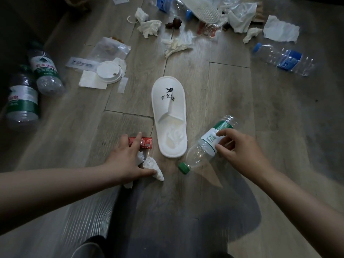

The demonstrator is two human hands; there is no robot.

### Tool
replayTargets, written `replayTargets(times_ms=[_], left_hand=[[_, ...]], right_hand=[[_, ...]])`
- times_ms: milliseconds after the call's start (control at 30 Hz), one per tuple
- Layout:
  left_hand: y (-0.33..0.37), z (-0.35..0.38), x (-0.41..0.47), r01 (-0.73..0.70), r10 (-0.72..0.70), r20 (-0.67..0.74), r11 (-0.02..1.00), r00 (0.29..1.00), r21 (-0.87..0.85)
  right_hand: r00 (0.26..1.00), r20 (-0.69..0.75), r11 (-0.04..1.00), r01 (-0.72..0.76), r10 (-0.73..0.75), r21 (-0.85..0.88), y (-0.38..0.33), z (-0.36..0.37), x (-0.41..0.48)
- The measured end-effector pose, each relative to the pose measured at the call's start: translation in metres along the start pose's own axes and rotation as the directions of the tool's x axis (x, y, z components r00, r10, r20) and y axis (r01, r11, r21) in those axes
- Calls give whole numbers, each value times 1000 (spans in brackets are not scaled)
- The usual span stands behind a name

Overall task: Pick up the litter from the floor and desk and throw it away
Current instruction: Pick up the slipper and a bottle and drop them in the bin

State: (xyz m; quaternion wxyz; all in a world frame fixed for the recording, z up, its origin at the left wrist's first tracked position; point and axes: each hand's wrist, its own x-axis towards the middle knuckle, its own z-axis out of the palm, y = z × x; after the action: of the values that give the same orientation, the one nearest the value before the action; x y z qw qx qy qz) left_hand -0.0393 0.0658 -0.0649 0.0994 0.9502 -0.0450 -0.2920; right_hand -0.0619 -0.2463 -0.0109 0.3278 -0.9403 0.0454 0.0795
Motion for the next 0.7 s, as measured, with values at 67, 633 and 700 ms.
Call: replayTargets(times_ms=[67, 633, 700], left_hand=[[6, 1, 1, -13, 13, -2, 999, 1000, -52], [15, 3, 15, -32, 23, -50, 978, 998, -207], [12, 1, 16, -7, -3, -43, 973, 999, -229]], right_hand=[[1000, 10, 1000, -2, 2, 2, -1, 1, 0], [999, 29, 999, -39, 39, 4, 3, -1, -6], [999, 29, 999, -44, 44, 6, 3, -1, -5]])
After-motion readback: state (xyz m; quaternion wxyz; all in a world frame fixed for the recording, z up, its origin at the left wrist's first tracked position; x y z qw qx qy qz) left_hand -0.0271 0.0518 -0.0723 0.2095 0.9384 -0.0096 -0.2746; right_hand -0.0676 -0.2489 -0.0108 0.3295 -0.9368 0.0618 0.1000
